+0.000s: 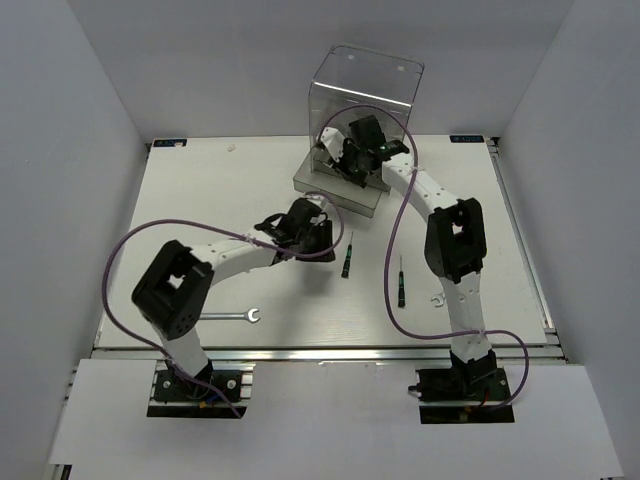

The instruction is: Sort the tools into containers

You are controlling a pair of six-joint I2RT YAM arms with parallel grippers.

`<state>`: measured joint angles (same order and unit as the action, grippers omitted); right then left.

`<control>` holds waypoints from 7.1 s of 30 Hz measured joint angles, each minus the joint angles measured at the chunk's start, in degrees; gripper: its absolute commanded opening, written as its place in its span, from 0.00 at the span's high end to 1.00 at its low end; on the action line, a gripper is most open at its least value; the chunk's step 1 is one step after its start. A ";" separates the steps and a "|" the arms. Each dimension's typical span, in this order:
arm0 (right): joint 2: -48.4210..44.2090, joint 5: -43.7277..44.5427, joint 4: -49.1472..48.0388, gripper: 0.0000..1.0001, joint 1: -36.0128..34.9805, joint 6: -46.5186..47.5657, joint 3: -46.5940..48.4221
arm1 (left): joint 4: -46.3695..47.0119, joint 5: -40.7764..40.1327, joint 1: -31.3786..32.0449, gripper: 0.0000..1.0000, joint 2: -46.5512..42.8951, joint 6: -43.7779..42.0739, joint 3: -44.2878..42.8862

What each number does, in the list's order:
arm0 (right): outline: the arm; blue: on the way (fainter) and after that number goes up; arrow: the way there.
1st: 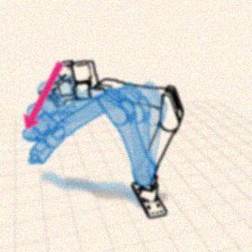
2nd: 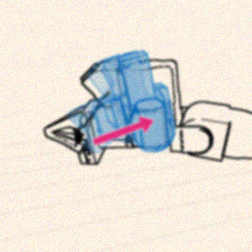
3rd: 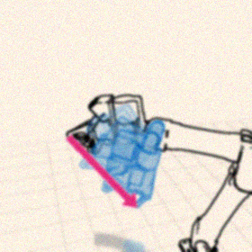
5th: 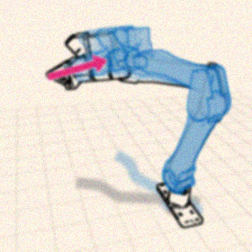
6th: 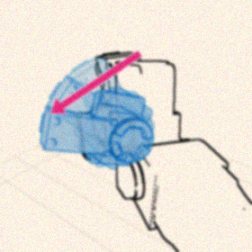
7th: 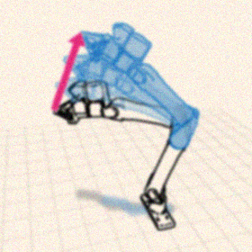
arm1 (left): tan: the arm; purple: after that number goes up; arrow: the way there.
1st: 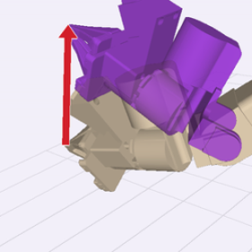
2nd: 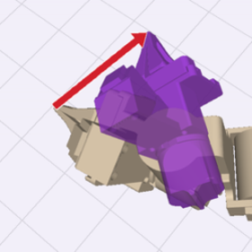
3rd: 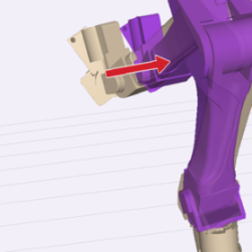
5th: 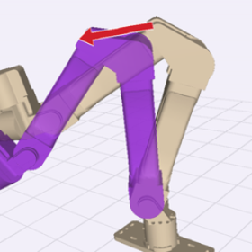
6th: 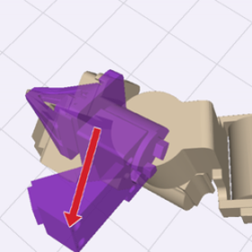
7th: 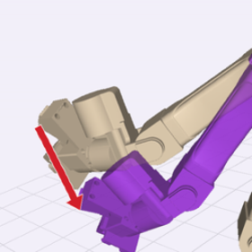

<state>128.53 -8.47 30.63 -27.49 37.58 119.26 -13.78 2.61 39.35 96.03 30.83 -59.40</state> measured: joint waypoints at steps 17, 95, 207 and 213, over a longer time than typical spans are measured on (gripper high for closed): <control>-20.87 -8.50 1.05 0.54 4.61 -9.40 -16.39 | -6.38 -7.37 4.90 0.46 18.78 -3.26 -19.91; -60.00 -9.05 -9.35 0.32 18.40 -30.03 -74.07 | 24.85 6.64 -10.64 0.47 27.28 52.35 -30.49; -1.07 21.88 -21.55 1.00 -5.31 3.06 -18.45 | -43.54 -10.67 -20.17 0.38 -14.05 45.18 17.09; 2.99 27.98 -27.52 1.00 -5.29 4.31 -17.03 | -42.07 -9.94 -20.20 0.41 -14.01 43.95 17.09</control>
<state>131.52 19.51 3.11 -32.77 41.89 102.24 -55.86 -7.33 19.16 82.02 74.78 -42.30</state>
